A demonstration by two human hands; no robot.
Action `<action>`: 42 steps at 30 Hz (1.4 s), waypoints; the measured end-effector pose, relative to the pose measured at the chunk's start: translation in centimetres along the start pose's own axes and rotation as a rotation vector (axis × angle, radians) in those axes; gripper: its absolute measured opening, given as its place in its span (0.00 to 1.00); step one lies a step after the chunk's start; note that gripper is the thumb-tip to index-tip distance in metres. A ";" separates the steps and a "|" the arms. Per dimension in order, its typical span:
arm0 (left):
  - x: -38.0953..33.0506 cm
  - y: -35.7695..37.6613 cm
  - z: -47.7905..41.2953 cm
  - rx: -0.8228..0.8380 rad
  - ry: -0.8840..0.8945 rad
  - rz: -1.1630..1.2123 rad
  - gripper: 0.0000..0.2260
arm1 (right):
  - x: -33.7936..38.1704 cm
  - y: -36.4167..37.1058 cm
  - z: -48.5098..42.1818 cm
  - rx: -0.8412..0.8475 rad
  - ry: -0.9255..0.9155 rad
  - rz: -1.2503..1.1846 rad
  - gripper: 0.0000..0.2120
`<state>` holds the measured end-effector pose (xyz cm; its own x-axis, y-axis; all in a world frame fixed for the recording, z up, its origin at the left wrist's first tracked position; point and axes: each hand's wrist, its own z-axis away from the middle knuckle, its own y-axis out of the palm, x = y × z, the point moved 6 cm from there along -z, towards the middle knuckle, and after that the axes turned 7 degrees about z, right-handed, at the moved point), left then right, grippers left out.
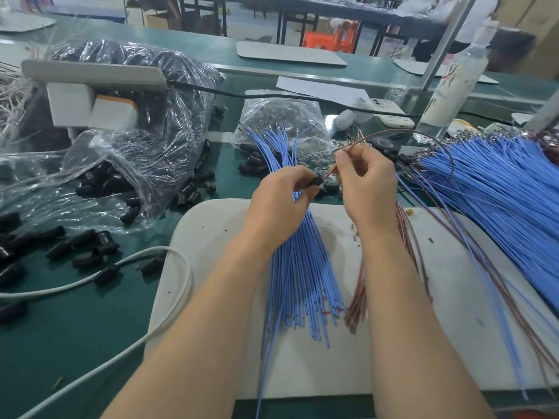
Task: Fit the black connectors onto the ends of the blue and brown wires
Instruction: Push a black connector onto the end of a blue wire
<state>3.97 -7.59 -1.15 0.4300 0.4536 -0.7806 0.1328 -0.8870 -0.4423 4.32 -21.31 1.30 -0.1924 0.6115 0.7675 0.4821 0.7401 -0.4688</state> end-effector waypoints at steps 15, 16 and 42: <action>1.4 0.5 0.2 0.114 -0.348 0.602 0.01 | -1.7 -0.5 -0.3 -0.073 0.248 -0.293 0.08; 1.3 0.6 0.2 0.123 -0.348 0.615 0.01 | -1.7 -0.3 -0.3 -0.060 0.250 -0.295 0.07; 1.5 0.1 0.3 0.062 -0.335 0.448 0.01 | -1.1 0.0 -0.1 -0.018 0.217 -0.443 0.06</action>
<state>4.42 -6.98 -2.53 0.1237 0.0458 -0.9913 -0.0546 -0.9971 -0.0529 4.61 -22.05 0.49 -0.2007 0.1649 0.9657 0.4090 0.9098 -0.0703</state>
